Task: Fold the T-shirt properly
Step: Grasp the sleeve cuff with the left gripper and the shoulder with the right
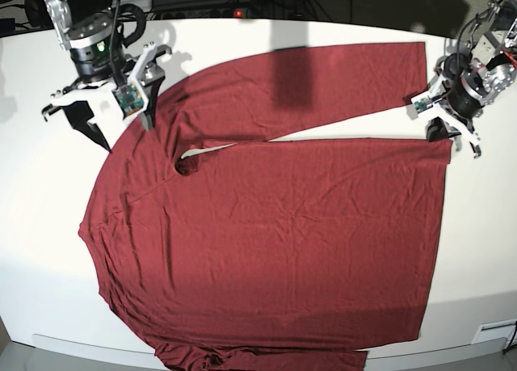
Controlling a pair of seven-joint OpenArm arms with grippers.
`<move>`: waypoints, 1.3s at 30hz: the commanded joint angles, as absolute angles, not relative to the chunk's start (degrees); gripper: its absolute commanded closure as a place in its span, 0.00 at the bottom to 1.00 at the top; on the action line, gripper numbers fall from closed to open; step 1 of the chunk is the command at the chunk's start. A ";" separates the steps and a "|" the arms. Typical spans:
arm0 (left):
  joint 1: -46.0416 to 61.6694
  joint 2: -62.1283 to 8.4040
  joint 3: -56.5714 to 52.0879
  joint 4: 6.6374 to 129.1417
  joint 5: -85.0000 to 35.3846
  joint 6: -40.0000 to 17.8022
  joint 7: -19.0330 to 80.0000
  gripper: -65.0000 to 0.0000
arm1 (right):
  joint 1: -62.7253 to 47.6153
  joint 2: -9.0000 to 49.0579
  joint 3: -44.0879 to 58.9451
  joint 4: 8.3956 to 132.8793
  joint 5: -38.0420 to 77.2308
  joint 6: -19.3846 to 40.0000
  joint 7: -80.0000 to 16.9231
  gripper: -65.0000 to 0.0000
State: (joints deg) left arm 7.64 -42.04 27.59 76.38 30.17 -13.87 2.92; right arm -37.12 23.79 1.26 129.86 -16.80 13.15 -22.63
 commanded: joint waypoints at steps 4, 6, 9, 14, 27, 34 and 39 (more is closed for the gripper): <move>8.45 -42.74 27.86 76.36 29.98 -17.93 4.67 1.00 | -33.89 24.27 1.50 130.82 -12.34 12.29 -23.51 0.39; 8.43 -42.76 27.86 77.19 30.00 -17.93 4.73 1.00 | -32.27 24.27 1.50 130.80 -9.69 12.29 -24.73 0.39; 8.45 -43.16 27.86 79.59 29.98 -17.91 6.00 1.00 | -30.92 24.25 1.50 130.80 -7.79 12.29 -26.00 0.39; 8.38 -43.33 27.86 83.02 30.00 -17.96 12.60 1.00 | -30.94 24.27 1.50 130.80 -7.64 12.29 -26.26 0.39; 7.84 -43.44 27.83 82.30 30.81 -17.74 9.91 0.60 | -30.96 24.29 1.50 130.80 -7.66 12.29 -28.60 0.39; 7.64 -44.27 27.86 74.04 32.99 -15.57 8.05 0.60 | -30.96 24.29 1.50 130.80 -7.66 12.27 -28.53 0.39; 7.60 -41.74 27.86 72.75 32.99 -14.59 6.76 0.60 | -30.94 24.29 1.50 130.80 -7.64 12.27 -28.34 0.39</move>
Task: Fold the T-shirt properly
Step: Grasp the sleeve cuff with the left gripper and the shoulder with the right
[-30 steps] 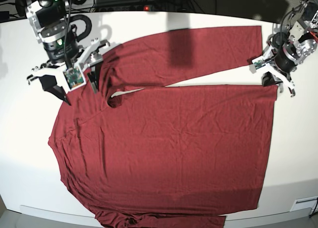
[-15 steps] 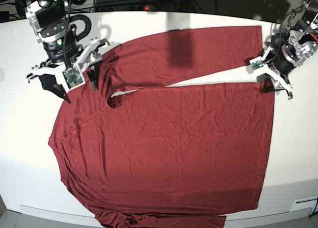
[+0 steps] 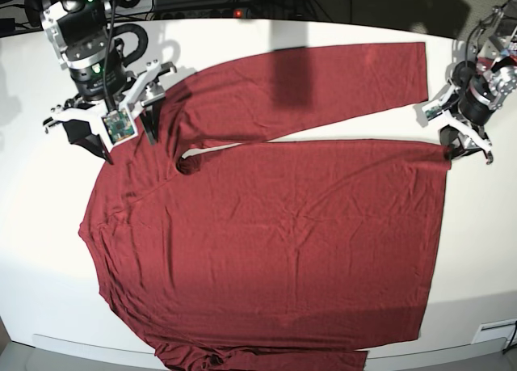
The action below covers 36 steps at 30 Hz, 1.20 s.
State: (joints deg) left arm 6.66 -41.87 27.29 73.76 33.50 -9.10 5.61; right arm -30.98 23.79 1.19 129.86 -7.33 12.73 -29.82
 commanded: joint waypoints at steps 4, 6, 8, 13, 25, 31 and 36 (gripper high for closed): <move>7.57 -38.17 27.86 72.75 33.01 -11.90 5.89 0.60 | -30.96 24.27 1.50 130.80 -7.64 12.27 -28.38 0.39; 7.57 -36.80 27.86 72.75 33.01 -11.90 4.99 0.60 | -30.96 24.29 1.50 130.80 -7.64 12.27 -28.49 0.39; 7.60 -35.57 27.86 72.75 33.01 -11.90 3.64 0.60 | -30.96 24.29 1.50 130.80 -7.64 12.27 -28.49 0.39; 7.60 -33.82 27.86 72.88 33.04 -11.90 2.33 0.60 | -30.94 24.27 1.50 130.80 -7.64 12.27 -28.38 0.39; 6.22 -34.65 27.86 77.03 32.99 -12.08 8.49 0.60 | -30.96 24.29 1.50 130.80 -7.64 12.27 -29.80 0.39; 4.43 -39.22 27.86 77.03 29.93 -16.64 12.25 0.60 | -30.96 24.27 1.50 130.80 -7.64 12.27 -30.52 0.39; 4.45 -41.71 27.86 77.03 27.22 -21.34 12.16 0.60 | -30.96 24.27 1.50 130.80 -7.64 12.27 -30.96 0.39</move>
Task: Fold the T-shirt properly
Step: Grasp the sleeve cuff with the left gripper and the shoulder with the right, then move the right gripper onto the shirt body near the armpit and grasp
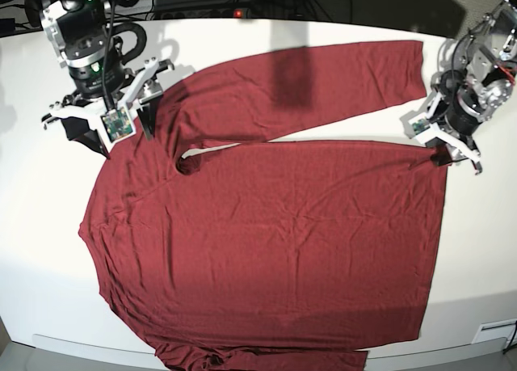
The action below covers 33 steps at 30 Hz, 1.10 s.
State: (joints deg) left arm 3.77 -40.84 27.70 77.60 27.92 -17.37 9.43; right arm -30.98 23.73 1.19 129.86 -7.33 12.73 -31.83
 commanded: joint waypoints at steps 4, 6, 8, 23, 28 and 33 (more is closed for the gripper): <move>4.45 -41.91 27.86 77.03 26.48 -22.13 11.90 0.60 | -30.94 24.27 1.50 130.80 -7.64 12.27 -30.96 0.39; 4.45 -41.91 27.86 77.03 26.50 -22.13 11.77 0.62 | -30.96 24.27 1.50 130.80 -7.64 12.27 -30.98 0.39; 4.45 -41.93 27.86 77.01 26.50 -22.11 11.75 0.74 | -30.96 24.27 1.50 130.80 -7.62 12.27 -31.29 0.39; 4.47 -41.95 27.86 78.46 26.52 -22.06 12.40 1.00 | -24.84 22.13 1.50 121.36 -5.02 11.97 -30.96 0.39; 4.45 -41.93 27.86 79.57 26.52 -22.06 12.36 1.00 | -16.97 17.43 1.50 112.44 1.34 12.03 -30.94 0.39; 4.47 -41.95 27.86 79.61 26.52 -22.09 12.38 1.00 | -9.08 13.85 1.48 102.76 5.65 14.46 -31.57 0.39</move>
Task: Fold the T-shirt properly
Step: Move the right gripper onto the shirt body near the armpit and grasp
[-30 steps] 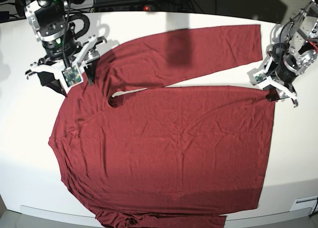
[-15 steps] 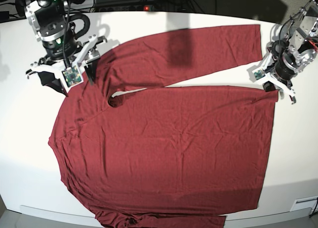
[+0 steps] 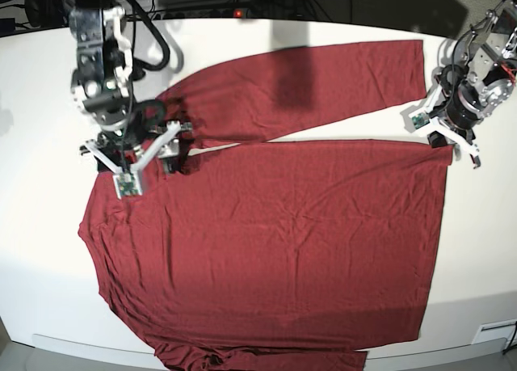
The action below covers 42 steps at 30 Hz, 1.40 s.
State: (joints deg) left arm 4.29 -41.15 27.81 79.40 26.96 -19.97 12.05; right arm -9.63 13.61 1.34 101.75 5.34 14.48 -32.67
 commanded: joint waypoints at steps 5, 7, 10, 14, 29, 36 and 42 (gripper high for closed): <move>4.47 -41.93 27.86 79.61 26.50 -22.06 12.38 1.00 | -2.72 10.83 1.48 94.19 5.61 14.90 -32.67 0.39; 4.45 -41.95 27.86 79.61 26.52 -22.09 12.38 1.00 | -0.95 10.17 1.48 92.09 5.63 17.74 -33.17 0.39; 4.45 -41.95 27.86 79.61 26.50 -22.06 12.38 1.00 | -0.14 9.28 1.48 91.64 5.58 20.91 -34.15 0.39; 4.45 -41.95 27.86 79.61 26.50 -22.06 12.38 1.00 | -0.14 9.08 1.50 91.64 5.56 21.02 -36.58 0.51; 4.47 -41.95 27.86 79.61 26.50 -22.06 12.38 1.00 | -0.19 9.21 1.50 91.64 1.45 21.02 -40.12 0.63; 4.45 -41.95 27.86 79.61 26.50 -22.06 12.38 1.00 | -0.16 9.23 1.50 91.64 1.52 21.02 -40.77 1.00; 4.45 -41.95 27.86 79.61 26.52 -22.04 12.36 1.00 | -0.16 9.45 1.50 91.64 1.54 20.97 -41.17 1.00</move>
